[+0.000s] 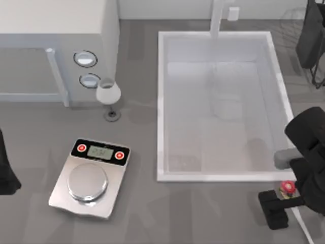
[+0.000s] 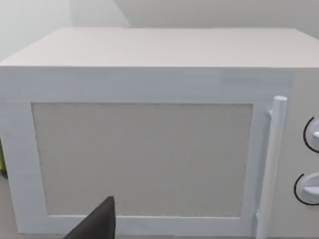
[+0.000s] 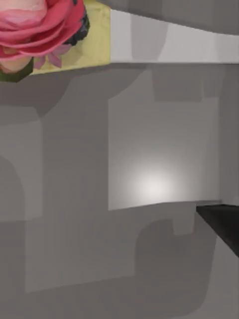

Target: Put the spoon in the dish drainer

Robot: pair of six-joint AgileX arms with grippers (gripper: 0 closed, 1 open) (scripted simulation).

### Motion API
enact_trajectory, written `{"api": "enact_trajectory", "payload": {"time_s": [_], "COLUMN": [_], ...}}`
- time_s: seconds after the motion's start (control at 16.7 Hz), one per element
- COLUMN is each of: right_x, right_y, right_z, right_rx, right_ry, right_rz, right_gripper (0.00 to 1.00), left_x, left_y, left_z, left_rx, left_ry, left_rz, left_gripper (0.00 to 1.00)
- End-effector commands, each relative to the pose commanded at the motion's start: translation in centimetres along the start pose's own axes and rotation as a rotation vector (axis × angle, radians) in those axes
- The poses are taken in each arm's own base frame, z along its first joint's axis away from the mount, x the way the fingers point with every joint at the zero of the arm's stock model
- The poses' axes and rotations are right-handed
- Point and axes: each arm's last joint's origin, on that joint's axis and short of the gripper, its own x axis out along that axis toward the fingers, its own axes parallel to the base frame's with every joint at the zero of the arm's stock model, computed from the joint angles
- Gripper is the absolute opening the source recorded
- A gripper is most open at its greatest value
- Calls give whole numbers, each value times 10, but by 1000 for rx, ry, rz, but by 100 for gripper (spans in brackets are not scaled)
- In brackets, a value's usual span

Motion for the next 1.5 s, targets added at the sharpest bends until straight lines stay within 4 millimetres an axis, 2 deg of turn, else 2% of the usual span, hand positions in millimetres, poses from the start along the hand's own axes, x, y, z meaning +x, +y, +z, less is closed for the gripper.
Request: {"api": "enact_trajectory", "payload": {"time_s": [0.06, 0.12, 0.54, 0.6, 0.72, 0.84, 0.96, 1.14, 1.5], "right_x": [0, 0, 0, -22, -25, -37, -60, -106, -201], "right_y": [0, 0, 0, 0, 1, 4, 6, 8, 3], "right_z": [0, 0, 0, 2, 4, 11, 20, 27, 11], "right_rx": [0, 0, 0, 3, 2, 1, 2, 3, 3], "right_ry": [0, 0, 0, -36, -36, -40, -44, -16, -10], "right_rz": [0, 0, 0, -3, -3, -2, -1, -9, -9], "right_gripper": [2, 0, 0, 0, 0, 0, 0, 0, 0], "left_x": [0, 0, 0, 0, 0, 0, 0, 0, 0], "left_y": [0, 0, 0, 0, 0, 0, 0, 0, 0], "left_z": [0, 0, 0, 0, 0, 0, 0, 0, 0], "left_rx": [0, 0, 0, 0, 0, 0, 0, 0, 0], "left_ry": [0, 0, 0, 0, 0, 0, 0, 0, 0], "left_rz": [0, 0, 0, 0, 0, 0, 0, 0, 0], "left_gripper": [100, 100, 100, 100, 100, 100, 100, 100, 100]}}
